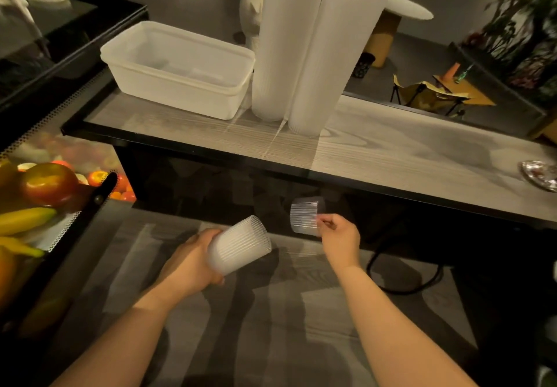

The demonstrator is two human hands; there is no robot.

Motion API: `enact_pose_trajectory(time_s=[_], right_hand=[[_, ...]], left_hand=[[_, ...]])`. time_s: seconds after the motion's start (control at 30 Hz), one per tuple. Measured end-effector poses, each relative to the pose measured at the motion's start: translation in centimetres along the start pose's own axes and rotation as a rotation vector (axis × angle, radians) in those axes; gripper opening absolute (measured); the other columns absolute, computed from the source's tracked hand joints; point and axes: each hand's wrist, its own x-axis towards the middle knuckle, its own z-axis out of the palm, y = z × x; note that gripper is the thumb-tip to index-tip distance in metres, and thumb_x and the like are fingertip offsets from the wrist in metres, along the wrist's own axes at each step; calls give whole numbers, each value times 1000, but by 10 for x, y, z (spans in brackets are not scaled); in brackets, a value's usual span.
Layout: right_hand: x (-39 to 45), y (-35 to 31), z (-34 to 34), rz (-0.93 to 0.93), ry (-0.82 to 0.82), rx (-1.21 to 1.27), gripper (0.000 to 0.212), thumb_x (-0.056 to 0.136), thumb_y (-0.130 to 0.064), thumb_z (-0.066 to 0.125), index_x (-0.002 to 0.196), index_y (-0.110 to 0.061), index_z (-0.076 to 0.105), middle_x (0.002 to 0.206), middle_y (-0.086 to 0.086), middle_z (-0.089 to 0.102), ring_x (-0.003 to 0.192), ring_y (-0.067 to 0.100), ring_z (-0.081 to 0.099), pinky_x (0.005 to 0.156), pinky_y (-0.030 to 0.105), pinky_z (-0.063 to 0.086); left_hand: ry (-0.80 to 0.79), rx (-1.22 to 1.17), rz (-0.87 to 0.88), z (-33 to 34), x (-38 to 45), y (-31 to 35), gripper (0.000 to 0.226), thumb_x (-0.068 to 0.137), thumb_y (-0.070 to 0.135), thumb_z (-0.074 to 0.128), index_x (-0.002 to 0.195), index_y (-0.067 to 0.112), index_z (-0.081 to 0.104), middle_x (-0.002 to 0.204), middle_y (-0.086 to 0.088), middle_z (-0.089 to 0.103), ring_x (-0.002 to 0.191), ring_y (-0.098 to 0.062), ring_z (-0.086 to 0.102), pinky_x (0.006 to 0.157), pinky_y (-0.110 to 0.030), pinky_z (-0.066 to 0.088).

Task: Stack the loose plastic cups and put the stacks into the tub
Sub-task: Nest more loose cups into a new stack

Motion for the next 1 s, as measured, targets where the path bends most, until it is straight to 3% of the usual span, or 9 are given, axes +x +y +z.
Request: enact_pose_trajectory(time_s=[0.13,0.23,0.37,0.53,0.67,0.83,1.0], right_hand=[[-21,-11,-1,272,-152,384,25,93,3,53,98,-20,61,94,6,69,84,21,67,60,25,54],[-37,-14,-2,236,-311,494,30,92,4,55,109,-20,61,96,13,72,80,23,68,58,27,53],[-54,-20,-5,121,-464,367,32,89,8,53,102,-18,67,91,12,72,82,23,67,66,29,55],[-67,-21,-2,20,-456,238,34,85,5,57,102,-21,70,86,7,73,79,20,67,59,22,50],[-80,-20,2,-98,-416,96,33,86,-7,61,96,-38,65,76,-2,70,73,14,66,66,29,57],[-92,-10,-2,-207,-352,-4,30,93,-11,53,117,-25,65,97,-7,67,89,7,61,68,11,46],[-89,13,-15,-199,-379,-7,33,101,-25,48,132,-29,58,116,-13,57,110,7,54,95,28,50]], left_hand=[[-40,-39,39,0,-11,0,94,61,16,89,140,30,41,113,11,48,106,-12,50,88,-29,48],[-74,-40,43,-4,-21,2,100,58,20,89,142,33,37,117,8,51,111,-16,52,94,-34,49],[-68,13,70,-7,-37,8,101,56,27,90,140,36,36,126,5,56,115,-18,55,97,-36,49],[-62,65,82,-16,-56,11,102,57,28,89,143,36,35,135,5,51,123,-19,52,102,-35,46],[-40,95,64,-18,-66,17,102,56,33,90,142,37,35,133,5,54,119,-19,55,98,-35,49],[-18,148,88,-8,-71,31,96,54,38,88,137,34,40,120,7,59,105,-17,61,81,-30,52],[-23,167,91,4,-74,39,98,58,33,89,141,31,38,125,4,57,112,-18,57,90,-34,52]])
